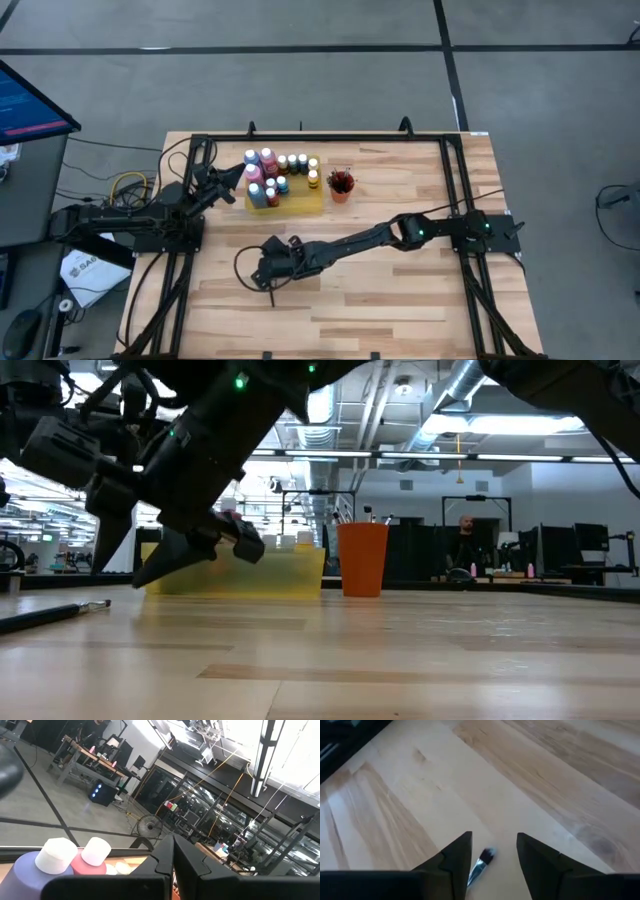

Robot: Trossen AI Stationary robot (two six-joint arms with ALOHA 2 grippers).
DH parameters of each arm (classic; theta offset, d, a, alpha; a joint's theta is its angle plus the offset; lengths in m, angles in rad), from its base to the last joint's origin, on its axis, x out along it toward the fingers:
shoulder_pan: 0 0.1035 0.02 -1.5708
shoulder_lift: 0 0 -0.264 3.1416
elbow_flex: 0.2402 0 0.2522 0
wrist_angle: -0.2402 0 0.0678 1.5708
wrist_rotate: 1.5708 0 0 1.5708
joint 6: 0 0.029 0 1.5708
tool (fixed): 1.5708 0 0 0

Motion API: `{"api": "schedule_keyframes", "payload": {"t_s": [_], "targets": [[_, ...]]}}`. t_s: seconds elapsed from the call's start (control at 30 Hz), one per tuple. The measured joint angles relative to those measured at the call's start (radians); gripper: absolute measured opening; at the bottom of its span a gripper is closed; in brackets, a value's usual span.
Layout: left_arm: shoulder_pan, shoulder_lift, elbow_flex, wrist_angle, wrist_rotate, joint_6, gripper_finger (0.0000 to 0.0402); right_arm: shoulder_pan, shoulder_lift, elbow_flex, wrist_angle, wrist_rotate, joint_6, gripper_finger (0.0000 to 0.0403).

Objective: Pick & Place Paint Supplies
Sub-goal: Put the silver paint brush into the orange cup

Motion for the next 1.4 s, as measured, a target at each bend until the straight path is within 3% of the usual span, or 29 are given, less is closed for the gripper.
{"api": "schedule_keyframes", "payload": {"t_s": [0.5,0.97,1.1,1.27,1.4], "targets": [[0.000,0.000,0.000,0.000,0.000,0.000,0.0001,0.019,-0.007,-0.109,0.096,0.003,0.050,0.0150],[0.000,0.000,0.000,0.000,0.000,0.000,0.0001,0.020,-0.004,-0.111,0.095,0.024,0.005,0.0129],[0.000,0.000,0.000,0.000,0.000,0.000,0.0001,0.018,-0.004,-0.109,0.062,-0.006,0.036,0.0099],[0.000,0.000,0.000,0.000,0.000,0.000,0.0001,0.015,-0.006,-0.101,0.016,-0.033,0.029,0.0013],[0.000,0.000,0.000,0.000,0.000,0.000,0.0001,0.013,0.002,-0.013,-0.122,-0.055,0.027,0.0003]]}}
